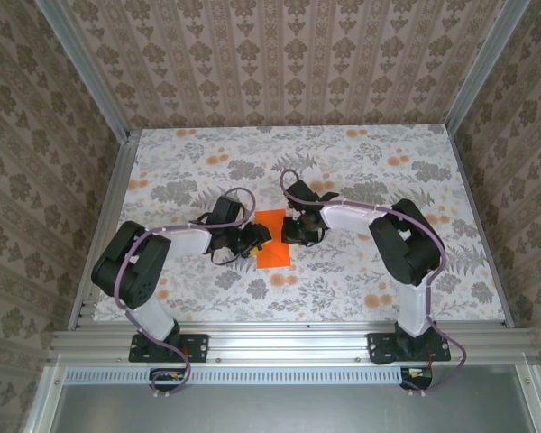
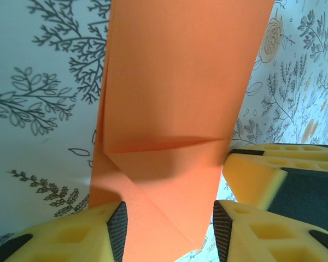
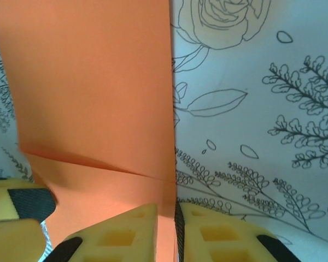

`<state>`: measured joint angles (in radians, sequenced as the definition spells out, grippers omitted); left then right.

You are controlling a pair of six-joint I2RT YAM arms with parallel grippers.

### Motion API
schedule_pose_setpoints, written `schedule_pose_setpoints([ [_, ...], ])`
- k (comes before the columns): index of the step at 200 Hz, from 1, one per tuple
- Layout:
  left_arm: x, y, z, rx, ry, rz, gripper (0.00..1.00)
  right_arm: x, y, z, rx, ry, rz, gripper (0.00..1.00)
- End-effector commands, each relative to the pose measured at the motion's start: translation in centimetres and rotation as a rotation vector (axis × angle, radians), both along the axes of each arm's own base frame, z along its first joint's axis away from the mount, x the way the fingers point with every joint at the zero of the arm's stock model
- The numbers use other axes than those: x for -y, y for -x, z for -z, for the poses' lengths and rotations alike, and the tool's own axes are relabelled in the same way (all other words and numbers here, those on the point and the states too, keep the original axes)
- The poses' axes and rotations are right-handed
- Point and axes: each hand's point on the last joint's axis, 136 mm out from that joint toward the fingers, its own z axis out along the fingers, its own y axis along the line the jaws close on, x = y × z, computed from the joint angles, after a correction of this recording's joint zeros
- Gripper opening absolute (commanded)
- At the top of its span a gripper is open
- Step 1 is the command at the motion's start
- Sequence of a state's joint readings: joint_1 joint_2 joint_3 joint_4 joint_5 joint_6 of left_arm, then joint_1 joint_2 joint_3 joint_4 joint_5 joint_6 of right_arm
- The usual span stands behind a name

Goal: Fold a paper plane with a square sheet of paper (pick it up from the middle)
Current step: Fold the triangle a second time at the center of the table, then turn over the paper at the center of the table.

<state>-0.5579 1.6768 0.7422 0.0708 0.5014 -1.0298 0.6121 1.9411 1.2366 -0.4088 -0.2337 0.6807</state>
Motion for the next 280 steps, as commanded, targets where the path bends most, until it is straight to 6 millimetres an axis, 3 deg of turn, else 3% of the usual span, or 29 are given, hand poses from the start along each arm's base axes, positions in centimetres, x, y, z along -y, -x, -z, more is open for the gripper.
schedule_pose_setpoints([
  [1, -0.1, 0.3, 0.9, -0.045, -0.035, -0.01, 0.46, -0.6, -0.9, -3.9, 0.085, -0.055, -0.029, 0.22],
  [23, -0.1, 0.3, 1.1, -0.046, -0.037, -0.012, 0.44, -1.0, -1.4, -4.6, 0.101, -0.052, -0.06, 0.24],
  [53, -0.1, 0.3, 1.1, -0.047, -0.037, -0.012, 0.43, -1.1, -1.1, -3.3, 0.066, -0.02, -0.093, 0.27],
  [98, -0.1, 0.3, 1.1, -0.047, -0.04, -0.01, 0.42, 0.6, -1.1, -2.2, 0.076, 0.084, -0.115, 0.4],
  [126, -0.2, 0.3, 1.2, -0.045, -0.042, -0.009, 0.42, 0.2, -0.4, -1.5, 0.028, 0.068, -0.155, 0.41],
  [166, -0.1, 0.3, 1.0, -0.043, -0.037, -0.007, 0.41, -0.8, 0.3, -1.0, -0.012, 0.008, -0.179, 0.35],
  [200, 0.2, -0.1, 0.1, -0.02, -0.009, -0.005, 0.42, -1.5, -0.3, -1.6, 0.013, -0.082, -0.158, 0.2],
  [231, 0.3, -0.7, -1.7, 0.031, 0.046, -0.004, 0.47, -1.9, -0.8, -3.0, 0.045, -0.182, -0.127, 0.08],
  [280, -1.0, -1.4, -4.4, 0.112, 0.09, -0.011, 0.55, -2.4, -1.8, -6.7, 0.099, -0.34, -0.077, 0.08],
])
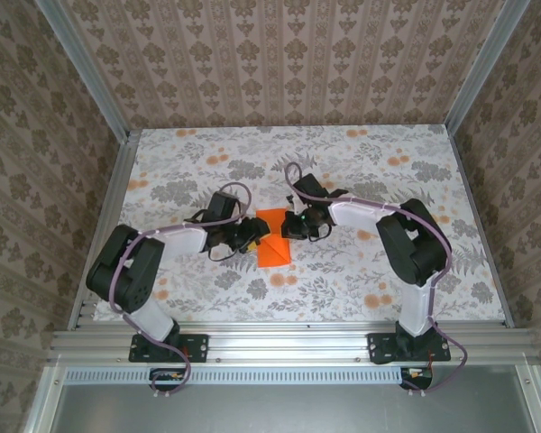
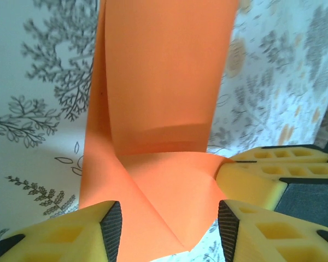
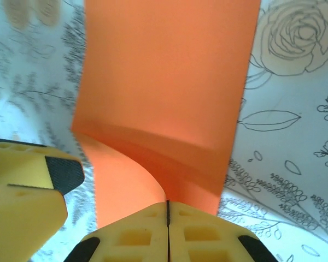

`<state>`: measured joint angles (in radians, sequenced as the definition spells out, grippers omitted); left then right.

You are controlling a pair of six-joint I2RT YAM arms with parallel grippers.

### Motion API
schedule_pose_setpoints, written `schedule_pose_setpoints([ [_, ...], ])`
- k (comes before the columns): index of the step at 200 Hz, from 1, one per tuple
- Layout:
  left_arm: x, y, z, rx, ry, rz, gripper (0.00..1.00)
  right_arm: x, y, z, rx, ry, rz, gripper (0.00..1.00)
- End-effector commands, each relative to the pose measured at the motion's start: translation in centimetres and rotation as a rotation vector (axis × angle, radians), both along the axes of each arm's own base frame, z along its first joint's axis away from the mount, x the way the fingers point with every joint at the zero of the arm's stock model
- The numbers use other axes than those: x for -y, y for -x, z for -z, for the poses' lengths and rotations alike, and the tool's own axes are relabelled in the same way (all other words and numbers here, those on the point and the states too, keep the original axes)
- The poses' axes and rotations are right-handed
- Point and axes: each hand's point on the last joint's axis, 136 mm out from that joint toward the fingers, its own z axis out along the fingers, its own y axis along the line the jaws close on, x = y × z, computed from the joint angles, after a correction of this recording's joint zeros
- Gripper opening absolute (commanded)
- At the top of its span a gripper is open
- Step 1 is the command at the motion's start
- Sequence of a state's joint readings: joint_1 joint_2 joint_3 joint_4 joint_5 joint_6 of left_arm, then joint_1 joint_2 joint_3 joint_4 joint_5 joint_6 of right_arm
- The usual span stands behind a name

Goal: Fold a paper plane with a square sheet of paper (pick it up from the middle)
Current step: Turn over the paper at the center of the table.

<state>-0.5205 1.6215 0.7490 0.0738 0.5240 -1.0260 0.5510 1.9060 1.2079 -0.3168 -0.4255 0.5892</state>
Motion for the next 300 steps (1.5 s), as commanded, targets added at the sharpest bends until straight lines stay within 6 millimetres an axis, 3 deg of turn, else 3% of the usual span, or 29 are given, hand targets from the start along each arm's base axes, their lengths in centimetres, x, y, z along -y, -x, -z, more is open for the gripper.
schedule_pose_setpoints([
  [1, -0.6, -0.1, -2.0, 0.066, 0.042, 0.008, 0.55, -1.3, -1.0, -4.4, 0.059, -0.161, 0.025, 0.08],
  [50, -0.5, -0.5, -4.5, 0.131, 0.178, -0.015, 0.72, -1.7, -1.8, -8.2, 0.061, -0.345, 0.098, 0.08],
  [91, 0.2, -1.2, -4.8, 0.122, 0.259, -0.065, 0.72, -1.7, -1.7, -8.3, 0.031, -0.382, 0.122, 0.09],
  [179, 1.4, -2.0, -4.3, 0.146, 0.276, -0.078, 0.45, -1.4, -1.3, -7.1, -0.004, -0.393, 0.149, 0.09],
  [229, 1.4, -2.2, -4.3, 0.156, 0.269, -0.076, 0.18, -0.9, -1.2, -6.7, -0.013, -0.373, 0.162, 0.12],
  [255, 1.3, -2.3, -4.3, 0.17, 0.237, -0.062, 0.07, -0.2, -1.2, -6.9, -0.001, -0.338, 0.173, 0.23],
  [290, -0.1, -2.2, -5.3, 0.219, 0.131, -0.027, 0.02, 3.5, -1.2, -8.0, 0.091, -0.194, 0.233, 0.56],
  [300, -0.7, -2.3, -6.6, 0.264, 0.077, -0.007, 0.02, 4.9, -1.1, -8.5, 0.132, -0.137, 0.254, 0.66],
])
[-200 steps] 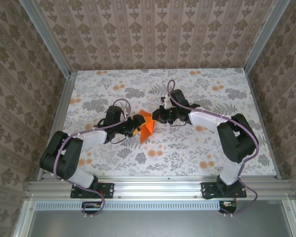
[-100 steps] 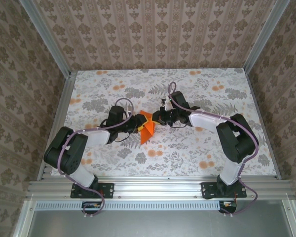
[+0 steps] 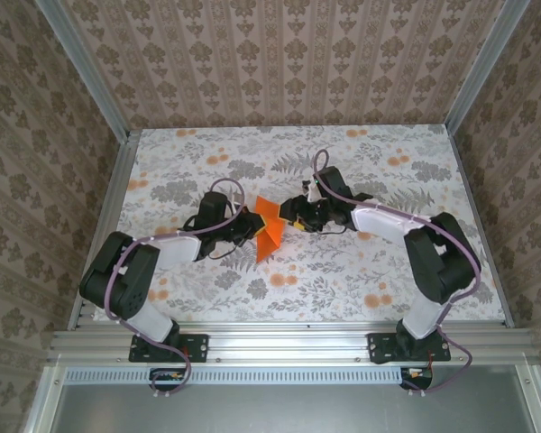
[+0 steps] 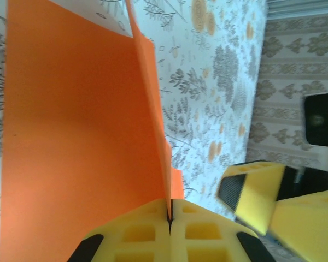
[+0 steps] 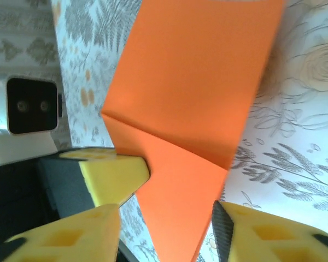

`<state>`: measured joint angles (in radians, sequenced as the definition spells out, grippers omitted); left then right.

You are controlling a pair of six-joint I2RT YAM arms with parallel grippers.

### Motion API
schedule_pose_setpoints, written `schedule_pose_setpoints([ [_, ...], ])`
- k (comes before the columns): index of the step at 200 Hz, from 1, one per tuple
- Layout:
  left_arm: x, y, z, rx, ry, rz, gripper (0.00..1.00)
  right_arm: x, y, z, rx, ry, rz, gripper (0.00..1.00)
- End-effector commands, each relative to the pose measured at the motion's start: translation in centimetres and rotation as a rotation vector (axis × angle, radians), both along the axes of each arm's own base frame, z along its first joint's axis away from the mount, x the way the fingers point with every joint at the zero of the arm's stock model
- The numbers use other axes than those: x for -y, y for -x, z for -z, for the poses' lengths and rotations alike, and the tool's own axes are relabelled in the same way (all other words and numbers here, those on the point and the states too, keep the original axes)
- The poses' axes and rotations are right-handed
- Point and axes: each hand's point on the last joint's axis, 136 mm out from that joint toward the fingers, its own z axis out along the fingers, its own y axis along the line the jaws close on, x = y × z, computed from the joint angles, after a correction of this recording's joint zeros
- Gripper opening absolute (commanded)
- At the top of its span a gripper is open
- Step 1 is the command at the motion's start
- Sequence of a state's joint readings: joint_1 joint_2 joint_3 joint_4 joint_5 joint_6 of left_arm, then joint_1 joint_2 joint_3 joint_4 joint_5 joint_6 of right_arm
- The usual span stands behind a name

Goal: Fold a paper plane with a square sheet of paper (pick it up from the middle)
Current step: Turn over the paper at the center of the table.

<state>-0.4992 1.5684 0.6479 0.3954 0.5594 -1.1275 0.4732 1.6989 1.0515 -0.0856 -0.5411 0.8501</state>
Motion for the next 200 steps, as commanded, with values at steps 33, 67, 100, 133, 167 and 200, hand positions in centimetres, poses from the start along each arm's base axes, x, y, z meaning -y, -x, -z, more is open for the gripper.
schedule_pose_setpoints([
  [33, -5.5, 0.1, -6.4, 0.226, -0.449, 0.066, 0.02, 8.9, 0.7, -3.4, 0.217, 0.348, 0.177, 0.89],
  [67, -9.7, -0.1, -9.1, 0.272, -0.787, 0.077, 0.03, 12.8, 2.0, -4.9, 0.3, 0.452, 0.29, 0.98],
  [100, -10.4, -1.6, -9.8, 0.309, -1.066, 0.119, 0.03, 15.2, 3.2, -5.0, 0.311, 0.518, 0.366, 1.0],
  [133, -9.0, -3.6, -7.6, 0.289, -1.315, 0.149, 0.03, 17.0, 4.0, -5.0, 0.308, 0.554, 0.426, 1.0],
  [167, -6.3, -4.9, -3.5, 0.266, -1.49, 0.212, 0.03, 18.7, 5.1, -5.3, 0.302, 0.556, 0.498, 1.0],
  [200, -2.9, -5.2, -0.5, 0.286, -1.612, 0.282, 0.03, 20.3, 6.5, -5.6, 0.296, 0.551, 0.549, 1.0],
])
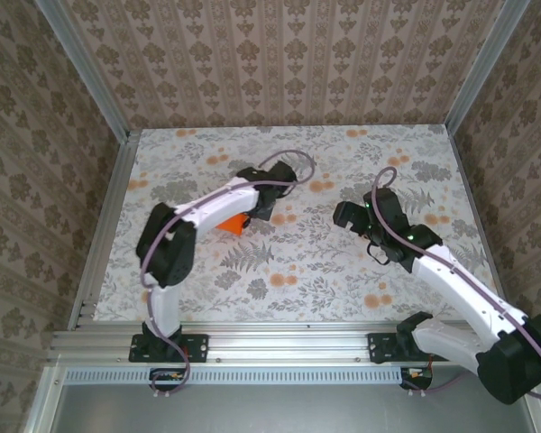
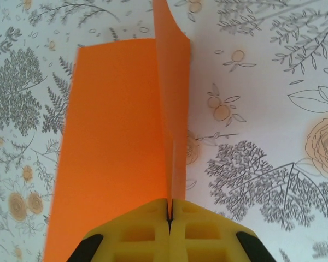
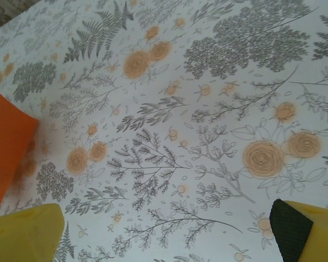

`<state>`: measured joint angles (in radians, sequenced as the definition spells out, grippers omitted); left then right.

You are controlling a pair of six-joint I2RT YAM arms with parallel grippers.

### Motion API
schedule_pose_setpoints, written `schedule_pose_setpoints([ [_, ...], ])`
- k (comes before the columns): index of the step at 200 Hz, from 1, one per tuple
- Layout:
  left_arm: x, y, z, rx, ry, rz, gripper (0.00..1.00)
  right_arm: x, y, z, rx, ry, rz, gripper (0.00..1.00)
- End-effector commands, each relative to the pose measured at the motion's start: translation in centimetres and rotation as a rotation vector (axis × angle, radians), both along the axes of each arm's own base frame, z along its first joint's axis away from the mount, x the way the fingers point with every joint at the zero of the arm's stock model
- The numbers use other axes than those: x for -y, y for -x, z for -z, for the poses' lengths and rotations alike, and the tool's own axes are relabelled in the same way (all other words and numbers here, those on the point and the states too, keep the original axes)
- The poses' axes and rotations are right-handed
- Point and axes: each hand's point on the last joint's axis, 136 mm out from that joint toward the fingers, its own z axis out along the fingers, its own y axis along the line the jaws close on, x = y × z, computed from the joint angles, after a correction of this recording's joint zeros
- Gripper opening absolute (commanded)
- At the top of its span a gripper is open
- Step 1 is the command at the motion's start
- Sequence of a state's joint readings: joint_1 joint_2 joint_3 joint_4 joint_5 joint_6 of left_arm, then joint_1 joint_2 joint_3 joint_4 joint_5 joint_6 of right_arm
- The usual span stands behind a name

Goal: Fold a paper plane with a square sheet of paper (pick it up from the middle)
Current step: Turn over the paper at the center of the table.

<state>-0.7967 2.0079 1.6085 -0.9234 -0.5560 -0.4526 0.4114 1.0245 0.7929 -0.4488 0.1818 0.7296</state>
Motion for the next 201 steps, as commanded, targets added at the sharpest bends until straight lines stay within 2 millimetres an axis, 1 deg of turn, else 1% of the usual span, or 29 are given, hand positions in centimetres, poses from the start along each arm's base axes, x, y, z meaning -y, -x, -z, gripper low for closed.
schedule_pose_setpoints([
  [1, 0.7, 0.0, -0.1, 0.039, -0.145, 0.024, 0.03, 2.2, 1.4, 0.3, -0.015, 0.023, 0.078, 1.0],
  [17, 2.7, 0.5, 1.3, 0.016, -0.138, 0.051, 0.03, 2.9, 1.8, 0.1, -0.006, 0.022, 0.103, 1.0],
  [21, 3.3, 0.7, 1.6, 0.008, -0.131, 0.059, 0.03, 3.2, 2.3, 0.4, -0.024, 0.031, 0.107, 1.0],
  [32, 4.6, 1.2, 2.6, -0.015, -0.106, 0.077, 0.03, 3.6, 2.7, 0.5, -0.026, 0.035, 0.121, 1.0],
  [50, 6.3, 2.1, 4.3, -0.059, -0.077, 0.095, 0.05, 4.4, 3.2, 0.5, -0.03, 0.035, 0.149, 1.0],
  [69, 8.0, 3.0, 5.4, -0.096, -0.032, 0.116, 0.09, 5.1, 3.7, 0.6, -0.036, 0.04, 0.176, 1.0],
  [95, 9.6, 3.7, 5.9, -0.131, 0.023, 0.136, 0.18, 5.5, 4.1, 0.7, -0.041, 0.032, 0.193, 0.99],
  [120, 10.2, 4.1, 6.2, -0.16, 0.06, 0.145, 0.25, 5.5, 4.2, 0.8, -0.042, 0.02, 0.198, 0.99],
  [135, 10.7, 4.4, 6.0, -0.176, 0.086, 0.155, 0.28, 5.5, 4.2, 0.8, -0.045, 0.014, 0.198, 1.0],
  [146, 11.2, 4.6, 5.4, -0.185, 0.118, 0.168, 0.3, 5.4, 4.3, 0.9, -0.049, 0.011, 0.195, 1.0],
  [157, 11.9, 5.0, 4.3, -0.198, 0.164, 0.184, 0.34, 5.4, 4.3, 0.9, -0.05, 0.006, 0.194, 0.99],
  [169, 12.8, 5.4, 2.1, -0.204, 0.244, 0.203, 0.37, 5.2, 4.3, 1.0, -0.053, -0.001, 0.188, 0.99],
  [188, 14.3, 6.5, -2.6, -0.205, 0.414, 0.243, 0.44, 4.7, 4.1, 1.4, -0.06, -0.021, 0.167, 0.99],
  [201, 14.7, 6.8, -5.4, -0.198, 0.515, 0.257, 0.48, 4.0, 3.8, 1.7, -0.061, -0.046, 0.138, 0.99],
])
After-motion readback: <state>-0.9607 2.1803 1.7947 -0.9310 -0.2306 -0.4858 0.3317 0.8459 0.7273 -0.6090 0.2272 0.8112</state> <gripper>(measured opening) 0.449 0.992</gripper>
